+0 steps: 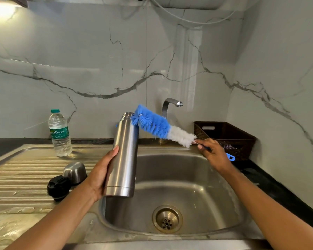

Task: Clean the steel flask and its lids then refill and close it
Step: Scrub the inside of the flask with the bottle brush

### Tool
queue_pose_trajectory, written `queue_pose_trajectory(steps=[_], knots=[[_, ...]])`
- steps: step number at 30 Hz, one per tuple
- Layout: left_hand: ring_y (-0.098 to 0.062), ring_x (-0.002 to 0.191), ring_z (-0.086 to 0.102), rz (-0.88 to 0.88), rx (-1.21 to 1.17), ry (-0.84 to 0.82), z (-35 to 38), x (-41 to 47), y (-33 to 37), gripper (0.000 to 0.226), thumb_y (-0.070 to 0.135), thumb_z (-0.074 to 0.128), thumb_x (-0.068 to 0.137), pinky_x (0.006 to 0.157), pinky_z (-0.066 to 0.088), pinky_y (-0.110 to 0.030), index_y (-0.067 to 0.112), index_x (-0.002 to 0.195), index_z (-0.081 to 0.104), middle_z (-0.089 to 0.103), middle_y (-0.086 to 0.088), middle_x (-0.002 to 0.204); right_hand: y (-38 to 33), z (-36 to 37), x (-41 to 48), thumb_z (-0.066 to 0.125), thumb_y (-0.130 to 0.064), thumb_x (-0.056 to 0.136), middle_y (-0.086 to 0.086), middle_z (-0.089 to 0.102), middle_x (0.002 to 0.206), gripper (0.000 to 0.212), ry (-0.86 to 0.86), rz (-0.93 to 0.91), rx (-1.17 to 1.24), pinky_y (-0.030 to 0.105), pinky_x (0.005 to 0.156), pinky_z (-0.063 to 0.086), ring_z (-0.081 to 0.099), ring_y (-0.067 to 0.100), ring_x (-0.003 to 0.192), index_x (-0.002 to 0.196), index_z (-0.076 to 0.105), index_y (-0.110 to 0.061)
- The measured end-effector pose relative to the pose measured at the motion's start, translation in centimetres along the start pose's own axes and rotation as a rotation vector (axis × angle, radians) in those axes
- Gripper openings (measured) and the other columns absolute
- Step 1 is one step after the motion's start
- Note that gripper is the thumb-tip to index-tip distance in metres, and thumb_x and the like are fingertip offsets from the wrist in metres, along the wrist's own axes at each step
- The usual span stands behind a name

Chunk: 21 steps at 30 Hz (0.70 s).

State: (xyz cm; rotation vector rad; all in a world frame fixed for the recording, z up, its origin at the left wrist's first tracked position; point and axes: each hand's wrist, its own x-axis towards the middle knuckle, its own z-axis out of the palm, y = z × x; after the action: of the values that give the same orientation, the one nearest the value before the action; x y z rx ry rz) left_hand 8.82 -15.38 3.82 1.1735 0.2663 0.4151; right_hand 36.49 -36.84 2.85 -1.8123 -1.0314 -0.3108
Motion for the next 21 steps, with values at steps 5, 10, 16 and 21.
queue_pose_trajectory(steps=[5, 10, 16, 21], knots=[[-0.035, 0.083, 0.067, 0.013, -0.116, -0.046, -0.3, 0.2, -0.2, 0.08, 0.051, 0.081, 0.057, 0.073, 0.056, -0.044, 0.002, 0.117, 0.063, 0.063, -0.027, 0.11, -1.8, 2.0, 0.5, 0.058, -0.017, 0.092, -0.007, 0.052, 0.085, 0.028, -0.001, -0.049, 0.008, 0.053, 0.094, 0.038, 0.048, 0.017, 0.095, 0.116, 0.063, -0.03], [-0.03, 0.072, 0.068, 0.029, -0.143, -0.069, -0.3, 0.1, 0.0, 0.076, 0.053, 0.076, 0.061, 0.06, 0.058, -0.042, 0.0, 0.114, 0.062, 0.068, -0.021, 0.1, 0.1, 0.5, 0.1, 0.058, -0.017, 0.092, -0.013, 0.052, 0.086, 0.03, 0.011, 0.0, -0.042, 0.056, 0.096, 0.036, 0.047, 0.016, 0.097, 0.112, 0.058, -0.039], [-0.029, 0.073, 0.066, -0.043, -0.019, -0.14, -0.3, 0.3, -0.3, 0.083, 0.058, 0.089, 0.032, 0.07, 0.056, -0.041, 0.008, 0.096, 0.075, 0.068, -0.019, 0.095, -1.9, 2.1, 0.1, 0.058, -0.017, 0.092, -0.016, 0.052, 0.086, 0.032, -0.019, -0.059, 0.028, 0.053, 0.095, 0.037, 0.049, 0.017, 0.098, 0.107, 0.058, -0.045], [-0.034, 0.065, 0.067, -0.025, -0.077, -0.062, -0.1, 0.2, -0.3, 0.102, 0.053, 0.092, 0.023, 0.063, 0.058, -0.046, 0.003, 0.106, 0.061, 0.066, -0.022, 0.082, 0.1, 0.9, -0.1, 0.058, -0.017, 0.092, -0.016, 0.054, 0.088, 0.029, 0.008, 0.016, 0.008, 0.057, 0.098, 0.035, 0.05, 0.018, 0.101, 0.109, 0.058, -0.041]])
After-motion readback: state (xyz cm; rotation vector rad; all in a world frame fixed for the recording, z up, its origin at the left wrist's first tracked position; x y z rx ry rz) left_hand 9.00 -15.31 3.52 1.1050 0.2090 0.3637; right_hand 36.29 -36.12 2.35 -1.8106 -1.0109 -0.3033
